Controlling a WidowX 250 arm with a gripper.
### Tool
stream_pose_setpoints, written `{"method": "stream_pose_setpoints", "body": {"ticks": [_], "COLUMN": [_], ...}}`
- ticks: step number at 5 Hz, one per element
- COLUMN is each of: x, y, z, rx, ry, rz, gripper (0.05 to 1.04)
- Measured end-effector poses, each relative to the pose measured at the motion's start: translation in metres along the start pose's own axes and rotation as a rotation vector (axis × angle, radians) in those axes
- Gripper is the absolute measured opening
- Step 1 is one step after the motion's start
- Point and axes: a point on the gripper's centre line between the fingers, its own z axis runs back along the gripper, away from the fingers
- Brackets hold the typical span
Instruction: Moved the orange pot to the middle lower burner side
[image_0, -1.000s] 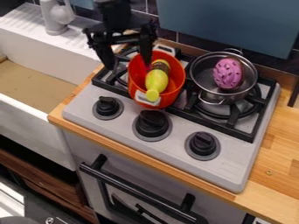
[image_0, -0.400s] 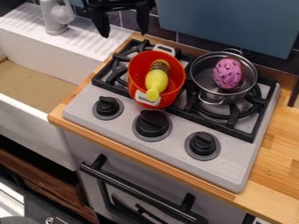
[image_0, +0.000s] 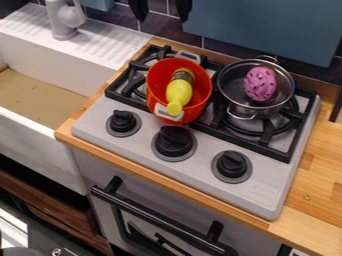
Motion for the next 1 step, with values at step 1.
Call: {"method": "stream_pose_setpoints", "body": {"ticks": [1], "x": [0.0033], "y": [-0.0038], "z": [0.0021], "rx": [-0.021], "ry": [0.020], "rz": [-0.035], "gripper": [0.999]}}
